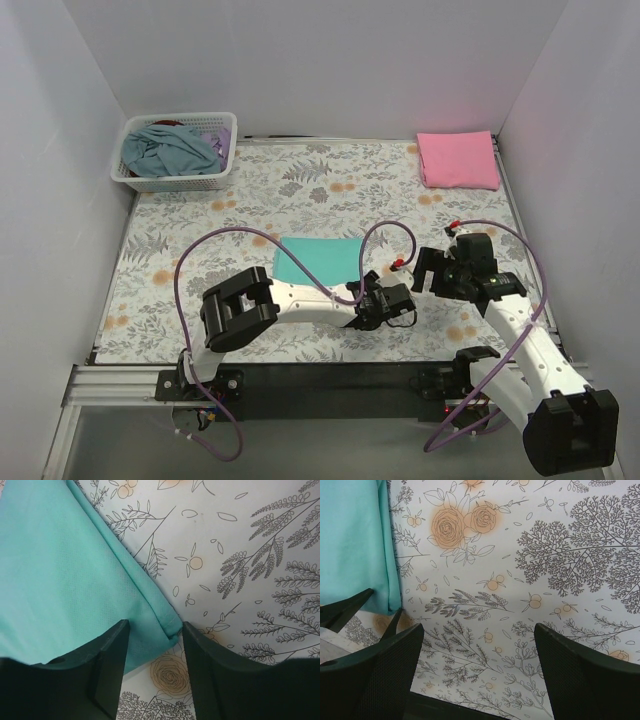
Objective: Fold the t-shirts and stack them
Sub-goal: Neatly place the folded tshirt to the corner
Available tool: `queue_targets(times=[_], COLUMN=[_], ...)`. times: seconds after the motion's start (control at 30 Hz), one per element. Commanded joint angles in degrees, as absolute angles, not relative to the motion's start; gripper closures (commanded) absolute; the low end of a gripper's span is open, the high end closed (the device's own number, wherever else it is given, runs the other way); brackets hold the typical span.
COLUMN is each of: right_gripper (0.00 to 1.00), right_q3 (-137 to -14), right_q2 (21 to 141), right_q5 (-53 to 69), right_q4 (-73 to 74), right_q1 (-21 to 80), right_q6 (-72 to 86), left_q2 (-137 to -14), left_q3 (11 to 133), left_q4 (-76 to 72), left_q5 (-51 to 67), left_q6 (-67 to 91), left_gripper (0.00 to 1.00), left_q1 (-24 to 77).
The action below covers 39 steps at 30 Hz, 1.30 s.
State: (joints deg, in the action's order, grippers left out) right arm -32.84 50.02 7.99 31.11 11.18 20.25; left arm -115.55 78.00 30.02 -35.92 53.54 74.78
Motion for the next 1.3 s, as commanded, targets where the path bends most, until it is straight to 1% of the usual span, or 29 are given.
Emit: queue_targets(times=[0.0,0.1,0.13,0.2,0.23,0.27,0.33,0.4,0.5,0.53,0.57,0.63,0.83,1.07,1.27], right_gripper=[0.03,0.04,0.04,0.05,0.05,0.04,0.04,0.03,0.02,0.02,0.02,0.02,0.02,0.02,0.04], right_q3=[-32.43,-31.82,-31.64,-31.38,-31.03,-30.76,-29.54,-27.96,-22.52,-21.02,-18.22,-16.53,-13.45,-12.22,-13.62], right_q2=[50.01,50.10,50.18,50.45,50.62,50.80,51.15,51.50,52.73,53.95,54.75,56.59,64.85,76.18,83.58], right_q5=[10.28,10.90,11.42,12.13,13.70,14.67,18.17,22.56,27.58,30.12,31.10,32.95,33.49,33.57,32.87], right_q4=[27.60,26.81,26.55,25.67,25.14,23.66,21.37,15.75,3.99,-2.83,-5.95,-13.31,-26.69,-37.25,-38.14], right_q1=[10.90,10.90,10.90,10.72,10.55,10.11,9.50,8.88,8.79,8.79,8.79,8.79,8.96,10.02,13.53], right_q6=[21.18,21.71,21.88,23.63,24.43,25.56,29.25,33.37,38.13,41.62,43.66,46.48,53.17,58.36,58.97], left_q2=[-116.02,-116.37,-116.37,-115.84,-115.58,-114.97,-114.35,-113.12,-111.45,-111.01,-110.57,-109.43,-108.11,-106.53,-105.03], left_q3=[79.01,79.27,79.36,79.45,79.37,79.37,79.02,78.40,77.35,77.17,76.91,76.73,76.29,75.59,74.44], left_q4=[32.61,33.22,33.31,33.22,33.05,32.87,32.43,31.65,30.94,30.85,30.68,30.24,29.09,28.92,28.30], left_q5=[-36.39,-36.56,-36.56,-36.74,-36.65,-36.65,-36.39,-35.69,-35.33,-34.98,-34.89,-34.46,-33.57,-34.54,-35.24], left_q6=[52.65,53.00,53.09,53.43,53.79,53.88,54.23,54.58,55.81,56.16,56.60,57.74,58.19,59.06,59.94], left_gripper=[0.57,0.67,0.74,0.83,0.94,1.00,1.00,1.00,1.00,1.00,1.00,1.00,1.00,1.00,1.00], left_q1=[75.85,76.11,76.11,76.20,76.20,76.20,76.20,76.20,76.11,76.11,76.11,76.11,76.03,76.02,75.94])
